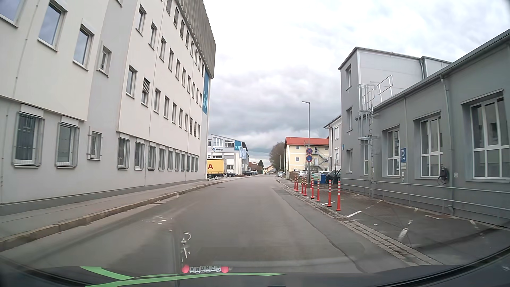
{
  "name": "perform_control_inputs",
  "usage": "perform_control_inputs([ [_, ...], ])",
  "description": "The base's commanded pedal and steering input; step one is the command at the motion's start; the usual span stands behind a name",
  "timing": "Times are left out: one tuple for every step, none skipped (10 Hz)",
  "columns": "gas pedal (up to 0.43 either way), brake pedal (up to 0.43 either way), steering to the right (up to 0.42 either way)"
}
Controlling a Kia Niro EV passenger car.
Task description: Follow the waypoints while adhering to traffic rules and regulations
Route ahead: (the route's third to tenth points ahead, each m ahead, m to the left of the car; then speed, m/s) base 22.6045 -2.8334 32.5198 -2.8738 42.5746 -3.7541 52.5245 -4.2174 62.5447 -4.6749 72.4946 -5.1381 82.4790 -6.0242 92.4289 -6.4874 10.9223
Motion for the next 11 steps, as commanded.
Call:
perform_control_inputs([
  [0.079, 0.000, 0.002],
  [0.079, 0.000, 0.002],
  [0.079, 0.000, 0.003],
  [0.079, 0.000, 0.004],
  [0.079, 0.000, 0.006],
  [0.079, 0.000, 0.008],
  [0.079, 0.000, 0.009],
  [0.079, 0.000, 0.010],
  [0.079, 0.000, 0.011],
  [0.079, 0.000, 0.012],
  [0.079, 0.000, 0.012],
])
